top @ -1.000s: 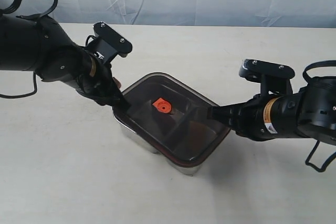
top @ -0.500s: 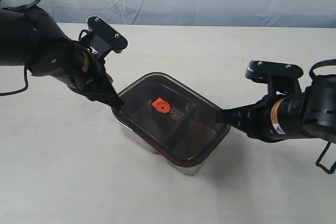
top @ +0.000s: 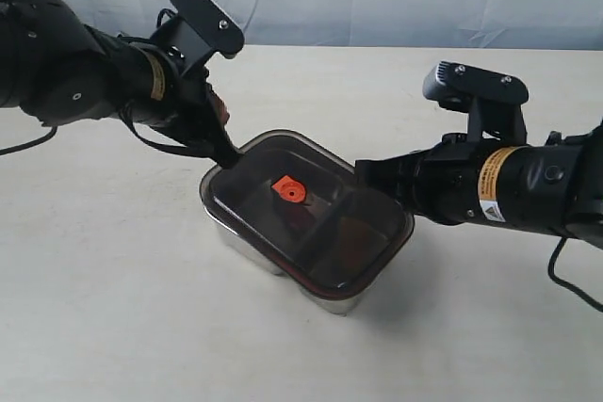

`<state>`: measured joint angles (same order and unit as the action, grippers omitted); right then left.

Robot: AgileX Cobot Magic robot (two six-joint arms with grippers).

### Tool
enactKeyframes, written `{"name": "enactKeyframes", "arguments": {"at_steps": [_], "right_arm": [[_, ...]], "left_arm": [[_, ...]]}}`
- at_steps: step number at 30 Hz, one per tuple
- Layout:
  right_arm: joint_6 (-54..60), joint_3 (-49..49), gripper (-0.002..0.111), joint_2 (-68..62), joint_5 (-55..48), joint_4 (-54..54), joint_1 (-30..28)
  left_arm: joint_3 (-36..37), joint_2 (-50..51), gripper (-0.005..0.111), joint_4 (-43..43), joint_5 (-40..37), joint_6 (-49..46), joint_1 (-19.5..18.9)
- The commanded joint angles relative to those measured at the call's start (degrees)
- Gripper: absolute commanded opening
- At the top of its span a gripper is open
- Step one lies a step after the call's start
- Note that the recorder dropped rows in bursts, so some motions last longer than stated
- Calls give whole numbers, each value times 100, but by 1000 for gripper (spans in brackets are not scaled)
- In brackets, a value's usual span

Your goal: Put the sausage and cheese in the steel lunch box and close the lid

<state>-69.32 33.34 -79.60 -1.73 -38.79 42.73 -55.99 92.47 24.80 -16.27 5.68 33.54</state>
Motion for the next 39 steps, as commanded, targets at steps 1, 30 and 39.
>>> {"name": "enactKeyframes", "arguments": {"at_steps": [1,30,39], "right_arm": [[59,35,0,-33,294,-27,136],[48,471,0,-480,173,-71,402],[48,471,0,-351,131,-71,542]], "left_arm": [[-17,329,22,56,132,-88,-45],[-17,767,15,-526,-603,-335,28],[-67,231,15,-163,-543,-310,28]]}}
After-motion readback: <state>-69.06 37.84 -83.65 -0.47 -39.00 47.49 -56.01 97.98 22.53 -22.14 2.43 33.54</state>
